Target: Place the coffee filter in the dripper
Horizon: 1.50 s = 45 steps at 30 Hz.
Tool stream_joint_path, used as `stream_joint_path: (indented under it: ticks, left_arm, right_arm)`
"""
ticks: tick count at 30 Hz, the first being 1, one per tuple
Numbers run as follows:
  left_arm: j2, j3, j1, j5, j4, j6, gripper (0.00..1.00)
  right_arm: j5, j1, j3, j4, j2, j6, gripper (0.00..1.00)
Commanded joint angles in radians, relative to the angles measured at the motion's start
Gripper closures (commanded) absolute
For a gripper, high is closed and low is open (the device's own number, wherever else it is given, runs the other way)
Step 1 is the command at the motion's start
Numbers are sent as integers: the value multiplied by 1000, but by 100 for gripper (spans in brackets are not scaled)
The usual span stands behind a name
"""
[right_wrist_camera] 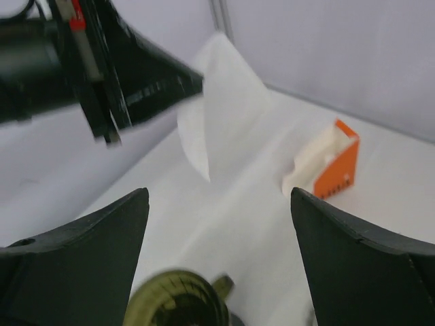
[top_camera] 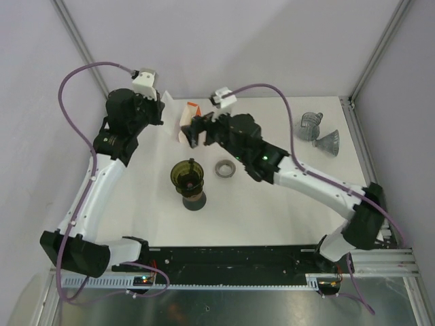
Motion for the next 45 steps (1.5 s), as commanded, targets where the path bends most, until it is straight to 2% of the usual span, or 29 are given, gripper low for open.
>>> stream_joint_path:
  ticks: [1, 6, 13, 17, 19, 22, 23, 27, 29, 30, 33, 37, 41, 45]
  left_arm:
    - [-75, 35, 4, 54, -91, -144, 100]
    - [-117, 45, 4, 77, -133, -178, 100]
    - [-119, 61, 3, 122, -150, -207, 100]
    - [-123, 60, 4, 153, -164, -207, 100]
    - [-127, 55, 3, 154, -171, -191, 100]
    - [-132, 44, 1, 142, -177, -161, 100]
    - [-133, 39, 0, 139, -180, -147, 100]
    - [-139, 36, -8, 150, -207, -89, 100]
    - [-143, 45, -12, 151, -239, -42, 99]
    - [-146, 52, -14, 148, -259, -25, 96]
    - [-157, 92, -14, 149, -316, 22, 66]
    - [-181, 188, -13, 158, -410, 61, 37]
    - [-208, 265, -13, 101, -484, 95, 24]
    - [-233, 275, -8, 2, -513, 125, 18]
  right_arm:
    - [111, 63, 233, 45, 162, -57, 11]
    - [139, 83, 344, 5, 270, -79, 13]
    - [154, 85, 390, -16, 341, -106, 28]
    - [198, 70, 420, -49, 385, -123, 47]
    - [211, 60, 424, -60, 385, -124, 61]
    - [241, 51, 423, -74, 371, -150, 90]
    - [251, 48, 424, -86, 366, -160, 95]
    - [222, 15, 442, -191, 334, -152, 100]
    - [156, -18, 493, -296, 324, -123, 100]
    - [108, -33, 522, -349, 321, -107, 100]
    - [-27, -74, 642, -559, 330, -79, 100]
    - [-222, -110, 772, -809, 344, -65, 100]
    - [-389, -131, 878, -1009, 342, -56, 100]
    - [-464, -94, 973, -1183, 353, -85, 100]
